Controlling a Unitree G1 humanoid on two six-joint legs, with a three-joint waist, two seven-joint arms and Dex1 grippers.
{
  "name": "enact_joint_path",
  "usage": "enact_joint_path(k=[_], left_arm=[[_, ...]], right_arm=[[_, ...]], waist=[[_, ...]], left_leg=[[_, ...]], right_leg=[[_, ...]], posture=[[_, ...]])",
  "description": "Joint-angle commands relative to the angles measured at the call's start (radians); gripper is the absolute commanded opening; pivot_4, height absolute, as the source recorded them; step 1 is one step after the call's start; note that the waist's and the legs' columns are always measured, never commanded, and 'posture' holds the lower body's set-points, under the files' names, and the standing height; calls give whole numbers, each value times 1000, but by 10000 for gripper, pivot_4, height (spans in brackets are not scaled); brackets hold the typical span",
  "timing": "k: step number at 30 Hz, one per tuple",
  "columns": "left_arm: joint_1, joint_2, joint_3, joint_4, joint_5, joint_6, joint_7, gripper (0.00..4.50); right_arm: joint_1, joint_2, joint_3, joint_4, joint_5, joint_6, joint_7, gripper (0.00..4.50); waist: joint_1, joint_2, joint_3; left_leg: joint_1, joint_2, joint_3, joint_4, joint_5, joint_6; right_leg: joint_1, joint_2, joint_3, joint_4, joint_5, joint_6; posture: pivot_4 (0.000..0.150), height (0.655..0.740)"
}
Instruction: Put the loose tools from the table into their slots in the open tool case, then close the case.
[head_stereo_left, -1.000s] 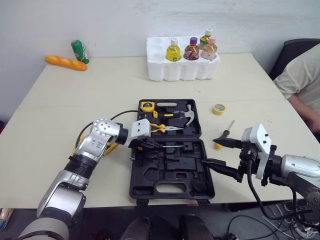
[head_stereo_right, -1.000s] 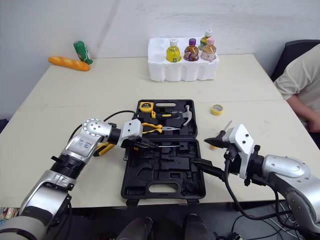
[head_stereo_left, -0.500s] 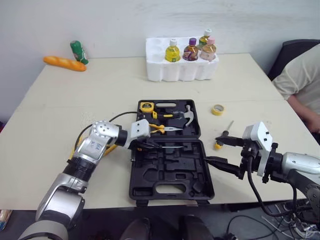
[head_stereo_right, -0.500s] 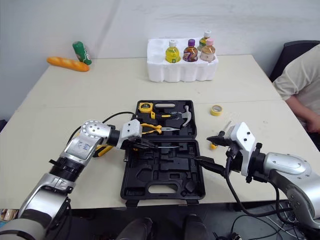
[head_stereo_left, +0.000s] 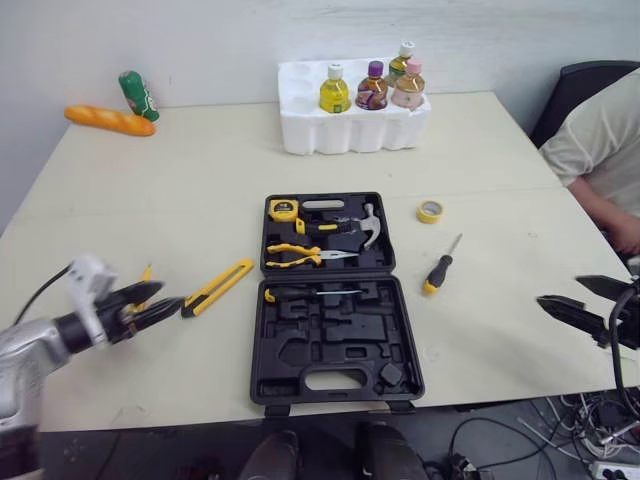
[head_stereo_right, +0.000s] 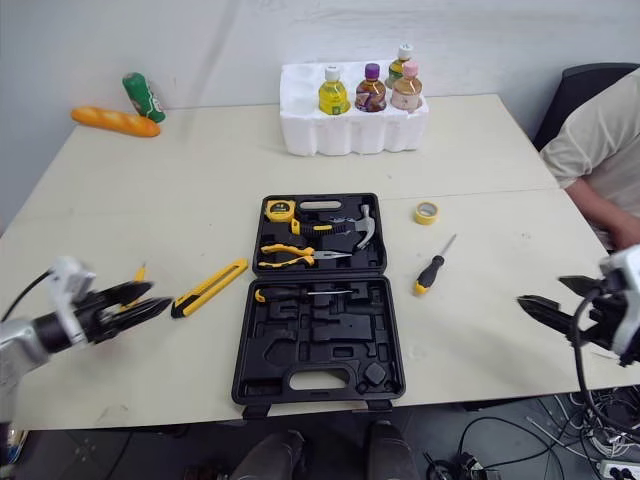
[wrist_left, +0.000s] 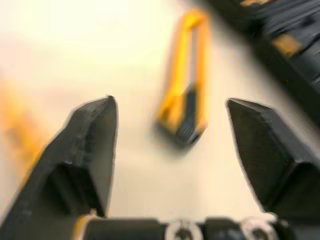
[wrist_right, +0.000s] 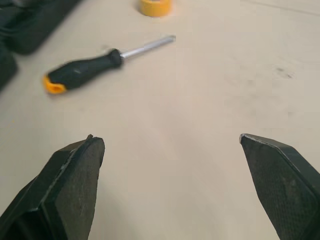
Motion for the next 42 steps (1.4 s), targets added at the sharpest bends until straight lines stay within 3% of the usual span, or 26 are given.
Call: enact_joint_path(k=[1,5,9,12,16,20,24,28,32,42], left_arm=[[35,78,173,149,22,-96,38,43705],[43,145,226,325,62,-202,89,43705],[40,154,194,311,48,-214,67,43705],[14,145,137,203,5,-162,30,43705],[-24,143,26,-48,-112,-20,-40,43705],[-97,151,-126,-324,-238,96,-84,43705],[-257,117,-272,-492,-363,189,-64,43705],[-463,24,-455,-587,-396,215,-26,43705],[-615,-83,-561,-557,-387,209,2,43705],[-723,-220,-724,-474,-270,127,-15,43705]], right_arm=[[-23,-33,-51,140,-69,-82,-9,45000],[-81,-36,-44,226,-98,-107,-40,45000],[-113,-13,-27,182,-97,-92,-57,45000],[-127,34,-18,52,-65,-26,-105,45000],[-154,168,11,-251,59,166,-255,45000],[-223,340,92,-524,182,375,-492,45000],[-331,535,191,-649,205,520,-739,45000],[-401,681,291,-655,122,564,-917,45000],[-456,727,368,-585,35,560,-996,45000],[-461,815,419,-498,-40,555,-1022,45000]], waist=[[2,0,0],[1,5,2],[-2,6,2],[-2,6,2],[-1,6,2],[-2,6,2],[-5,6,2],[-5,6,2],[-5,6,2],[-30,5,2]], left_leg=[[0,0,-1,0,0,0],[0,0,0,-3,0,-1],[1,1,1,-9,1,-2],[1,2,1,-12,5,-9],[0,3,0,-11,5,-10],[0,2,0,-11,6,-10],[-1,2,1,-12,7,-11],[-2,2,1,-11,8,-14],[-6,0,4,-9,12,-14],[-5,1,6,-11,14,-15]], right_leg=[[0,0,-1,0,0,0],[0,0,0,-3,1,-1],[-1,0,1,-5,1,-1],[-2,0,0,-6,1,-1],[-3,1,0,-5,1,-1],[-3,1,0,-5,1,-1],[-5,1,2,-4,1,-2],[-7,3,1,-1,2,-2],[-15,2,4,6,2,-2],[-17,4,6,11,1,-3]], posture=[[1500,7374],[1500,7374],[1500,7374],[1500,7374],[1500,7374],[1500,7374],[1500,7374],[1500,7374],[1500,7374],[1500,7374]])
